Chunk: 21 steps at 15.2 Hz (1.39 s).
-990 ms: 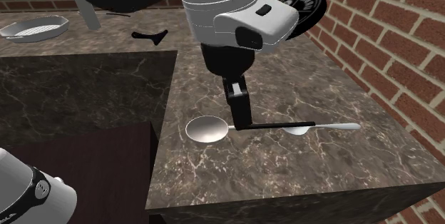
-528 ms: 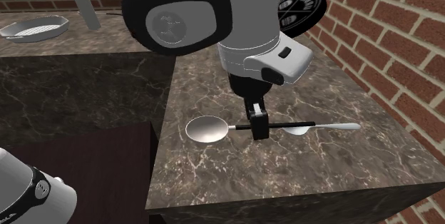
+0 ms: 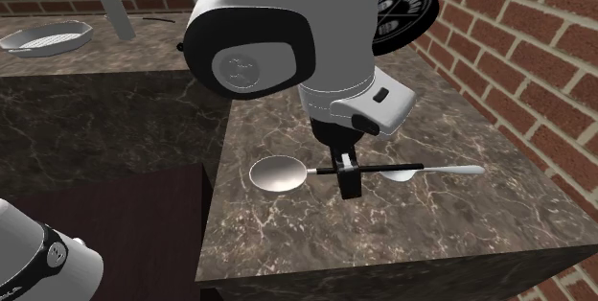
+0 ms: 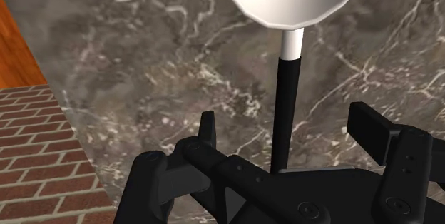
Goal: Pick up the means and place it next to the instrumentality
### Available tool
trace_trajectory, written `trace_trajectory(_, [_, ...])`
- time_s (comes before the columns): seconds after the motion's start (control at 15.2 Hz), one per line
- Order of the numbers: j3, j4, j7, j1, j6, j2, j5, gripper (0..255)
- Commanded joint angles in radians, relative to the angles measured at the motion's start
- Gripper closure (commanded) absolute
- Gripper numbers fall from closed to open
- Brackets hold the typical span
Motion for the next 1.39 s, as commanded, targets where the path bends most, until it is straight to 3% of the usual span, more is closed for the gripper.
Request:
trace_trajectory(0.0, [0.000, 0.001, 0.000, 0.000, 0.001, 0.002, 0.000, 0])
trace_trajectory(0.2, [0.000, 0.001, 0.000, 0.000, 0.001, 0.002, 0.000, 0])
trace_trajectory(0.26, [0.000, 0.001, 0.000, 0.000, 0.001, 0.002, 0.000, 255])
trace_trajectory(0.86, [0.000, 0.001, 0.000, 0.000, 0.001, 0.002, 0.000, 255])
trace_trajectory(1.32, [0.000, 0.033, 0.024, -0.003, -0.096, -0.065, -0.026, 255])
